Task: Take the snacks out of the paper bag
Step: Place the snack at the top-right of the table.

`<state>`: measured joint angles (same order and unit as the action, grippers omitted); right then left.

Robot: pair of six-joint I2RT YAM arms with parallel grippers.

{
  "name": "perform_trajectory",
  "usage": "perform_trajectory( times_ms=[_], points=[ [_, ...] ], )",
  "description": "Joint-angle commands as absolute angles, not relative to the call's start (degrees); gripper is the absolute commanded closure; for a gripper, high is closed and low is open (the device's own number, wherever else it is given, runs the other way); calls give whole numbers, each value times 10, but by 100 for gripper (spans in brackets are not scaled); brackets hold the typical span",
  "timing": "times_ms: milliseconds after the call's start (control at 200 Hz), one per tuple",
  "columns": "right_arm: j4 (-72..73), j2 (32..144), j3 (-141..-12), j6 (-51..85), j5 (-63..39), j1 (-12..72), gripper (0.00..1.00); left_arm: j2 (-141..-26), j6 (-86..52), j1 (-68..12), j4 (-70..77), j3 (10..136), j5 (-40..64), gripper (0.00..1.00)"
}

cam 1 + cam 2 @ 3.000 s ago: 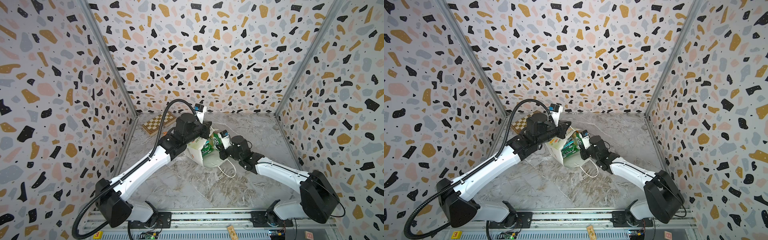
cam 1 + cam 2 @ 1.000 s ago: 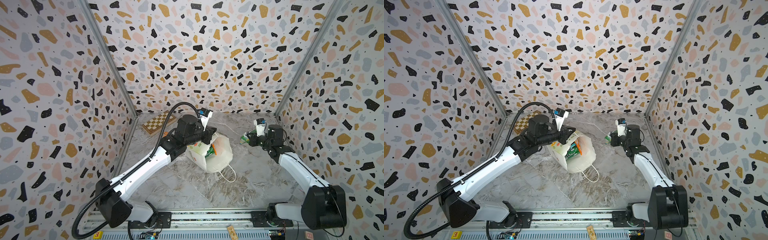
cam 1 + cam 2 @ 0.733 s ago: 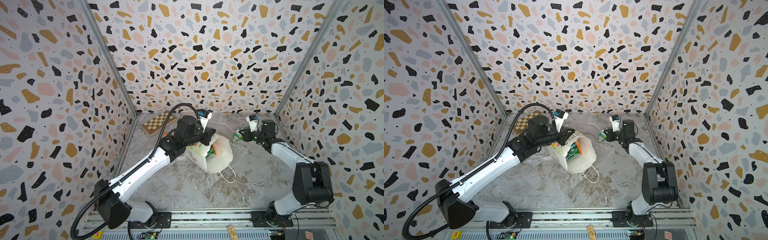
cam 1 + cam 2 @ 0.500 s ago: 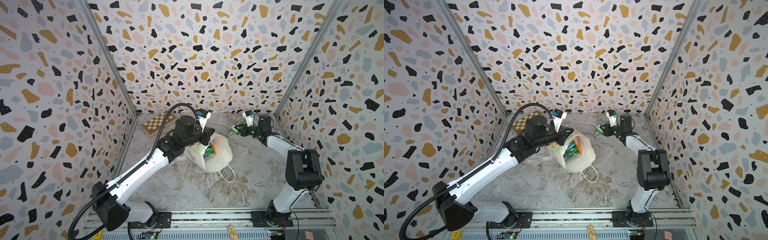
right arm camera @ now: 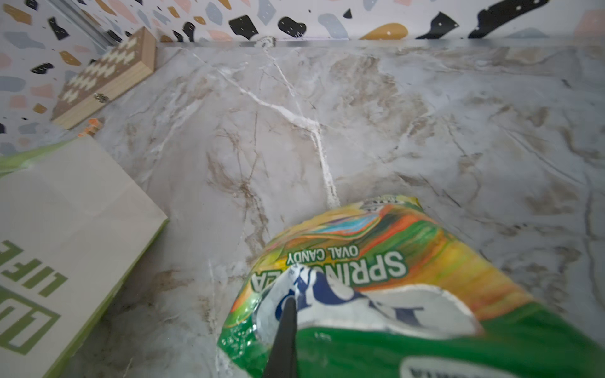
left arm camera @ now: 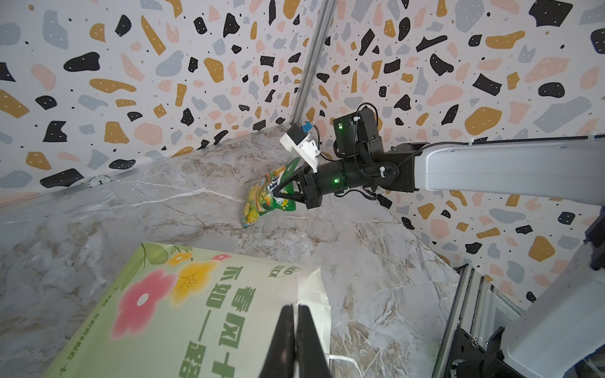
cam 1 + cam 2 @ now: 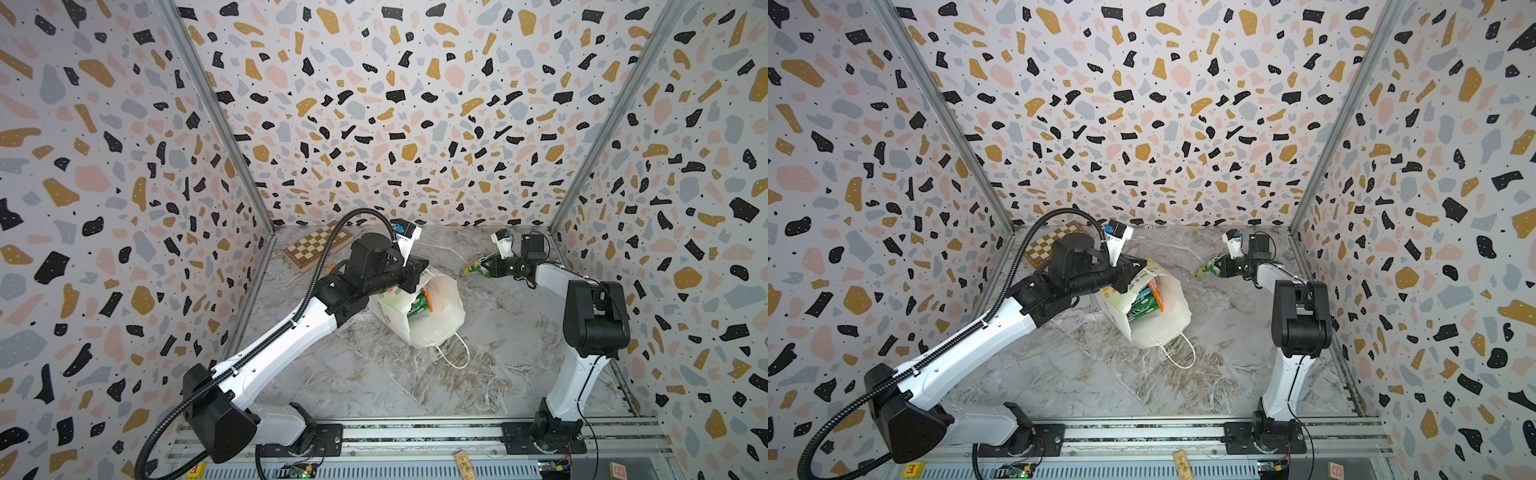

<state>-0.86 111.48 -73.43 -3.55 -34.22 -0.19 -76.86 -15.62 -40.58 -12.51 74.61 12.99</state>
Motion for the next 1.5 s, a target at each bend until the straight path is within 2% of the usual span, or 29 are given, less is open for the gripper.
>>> perform_trajectory(
  times_ms=[0,240,305,395,451,526,671,881,1066,1241,1497],
  points=[
    [-49,1099,-724,-61,-281,-7,100,-758,-149,-408,-103,745,130,100],
    [-57,1100,-729,-70,-228,-12,100,-758,-150,-408,-104,745,130,100],
    [-57,1103,-732,-68,-214,-12,90,-758,-150,-408,-103,745,130,100],
    [-58,1099,-732,-59,-185,-12,68,-758,-151,-408,-103,746,130,100],
    [-54,1091,-726,-49,-160,-12,57,-758,-150,-408,-103,745,130,100],
    [-48,1077,-717,-36,-135,-12,49,-758,-151,-408,-103,745,130,100],
    [-46,1039,-695,-7,-94,-12,42,-758,-151,-408,-103,745,130,100],
    [-35,940,-630,21,-111,-11,39,-754,-151,-408,-103,744,129,100],
    [16,806,-542,34,-245,1,39,-755,-151,-409,-100,744,133,100],
    [60,696,-473,62,-305,54,39,-753,-151,-408,-97,745,134,100],
    [109,596,-402,75,-347,162,40,-754,-150,-409,-95,747,135,100]
  ],
)
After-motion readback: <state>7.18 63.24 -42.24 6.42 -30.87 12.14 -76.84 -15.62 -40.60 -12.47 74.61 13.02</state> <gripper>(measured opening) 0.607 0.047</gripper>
